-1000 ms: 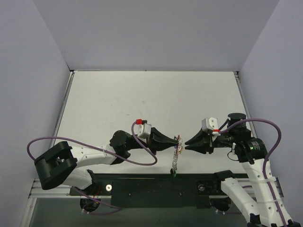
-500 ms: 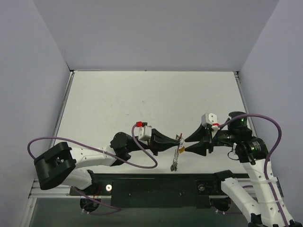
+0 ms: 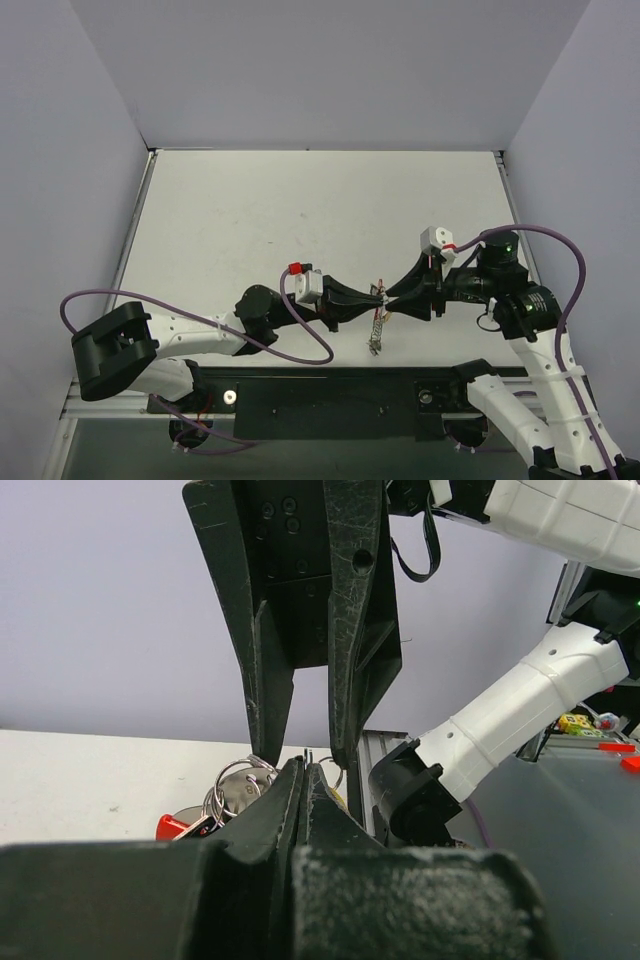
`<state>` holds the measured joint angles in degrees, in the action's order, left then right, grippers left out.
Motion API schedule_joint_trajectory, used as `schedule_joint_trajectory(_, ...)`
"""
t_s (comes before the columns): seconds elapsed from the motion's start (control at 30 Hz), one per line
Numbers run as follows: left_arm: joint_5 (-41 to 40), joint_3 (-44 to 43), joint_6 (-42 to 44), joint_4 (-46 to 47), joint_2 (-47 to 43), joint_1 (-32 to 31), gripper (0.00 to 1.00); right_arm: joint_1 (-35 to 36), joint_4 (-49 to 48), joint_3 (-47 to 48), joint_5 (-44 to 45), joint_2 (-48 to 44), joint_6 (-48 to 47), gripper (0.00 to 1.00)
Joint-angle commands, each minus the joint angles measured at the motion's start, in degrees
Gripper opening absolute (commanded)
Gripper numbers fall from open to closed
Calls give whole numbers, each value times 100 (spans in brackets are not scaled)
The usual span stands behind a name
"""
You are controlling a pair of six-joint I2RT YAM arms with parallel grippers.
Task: Put the keys on the keyring
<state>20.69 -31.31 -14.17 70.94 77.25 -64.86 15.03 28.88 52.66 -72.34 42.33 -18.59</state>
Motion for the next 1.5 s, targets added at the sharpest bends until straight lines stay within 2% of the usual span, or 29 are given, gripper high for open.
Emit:
schedule_joint_trajectory(0.0, -363, -59, 117, 429, -219, -79, 0, 70, -278, 77, -18, 30, 250, 27)
schedule_joint_trajectory(0.1, -425, -33, 117, 456, -219, -97, 0, 70, -252, 25, -79, 4, 242, 24)
schedule_joint_trajectory(0.43, -522, -7, 117, 500, -255, -132, 0, 79, -50, -81, -167, -5, -109, 22)
schedule_joint_trajectory(0.87, -522, -42, 55, 597, -132, -150, 0, 114, -137, -81, -334, 21, -127, 18)
schedule_joint_trajectory(1.13, -566, -15, 29, 658, -132, -158, 0, 106, -85, -125, -246, 12, -162, 21)
schedule_joint_trajectory(1.3, -557, 37, 29, 728, -123, -176, 0, 106, 29, -11, -202, 48, -294, 29)
schedule_joint_trajectory(1.47, -601, 134, 90, 930, -88, -229, 0, 106, 723, 121, -307, 109, -1249, 31)
